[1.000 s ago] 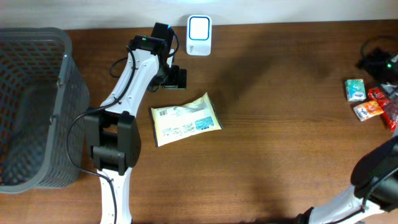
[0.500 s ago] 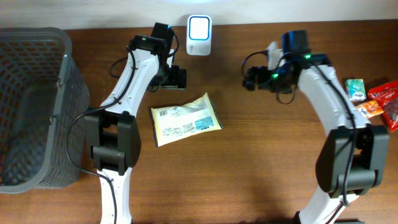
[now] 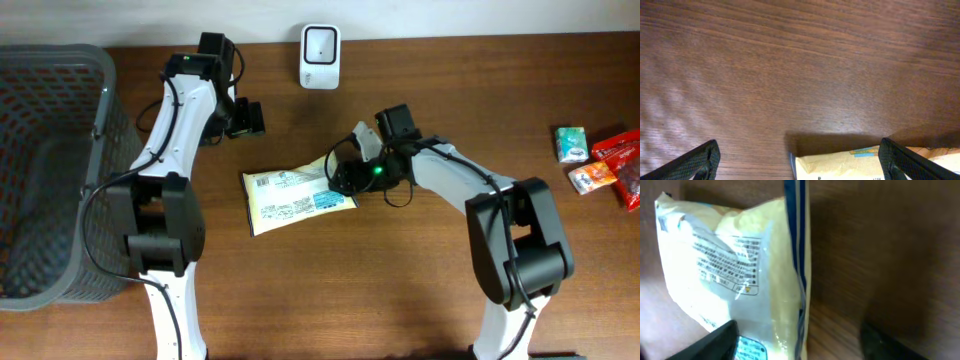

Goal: Scan the item barcode

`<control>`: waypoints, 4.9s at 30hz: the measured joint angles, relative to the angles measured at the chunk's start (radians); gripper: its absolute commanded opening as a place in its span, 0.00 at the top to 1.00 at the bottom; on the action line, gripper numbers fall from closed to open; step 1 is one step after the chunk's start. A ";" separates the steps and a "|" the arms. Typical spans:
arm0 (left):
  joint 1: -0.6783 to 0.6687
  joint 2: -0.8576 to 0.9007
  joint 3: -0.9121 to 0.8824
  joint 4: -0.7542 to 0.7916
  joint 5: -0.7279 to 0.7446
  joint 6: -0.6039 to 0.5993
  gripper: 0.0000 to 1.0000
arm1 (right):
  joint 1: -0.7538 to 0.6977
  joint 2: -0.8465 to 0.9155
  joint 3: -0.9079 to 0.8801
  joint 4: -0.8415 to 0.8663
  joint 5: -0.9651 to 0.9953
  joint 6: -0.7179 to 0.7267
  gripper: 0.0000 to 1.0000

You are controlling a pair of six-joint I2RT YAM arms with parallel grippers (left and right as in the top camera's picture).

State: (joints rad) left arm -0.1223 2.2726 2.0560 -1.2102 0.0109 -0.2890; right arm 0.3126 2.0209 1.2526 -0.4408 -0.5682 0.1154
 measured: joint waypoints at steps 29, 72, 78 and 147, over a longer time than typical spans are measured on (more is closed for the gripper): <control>0.000 0.000 0.000 0.014 -0.031 0.000 0.01 | -0.209 -0.431 0.343 -0.682 0.902 0.095 0.96; 0.000 0.000 0.000 0.014 -0.031 0.000 0.01 | -0.648 -0.411 0.383 -0.772 0.607 0.106 0.96; 0.000 0.000 0.000 0.014 -0.031 0.000 0.01 | -0.146 -0.204 0.296 -0.735 0.902 0.404 0.96; 0.000 0.000 0.000 0.030 -0.031 0.000 0.01 | 0.092 -0.090 0.639 -0.786 1.035 0.402 0.96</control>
State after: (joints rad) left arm -0.1219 2.2726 2.0560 -1.1801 -0.0204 -0.2893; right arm 0.4046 1.9305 1.8919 -1.2270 0.4664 0.5171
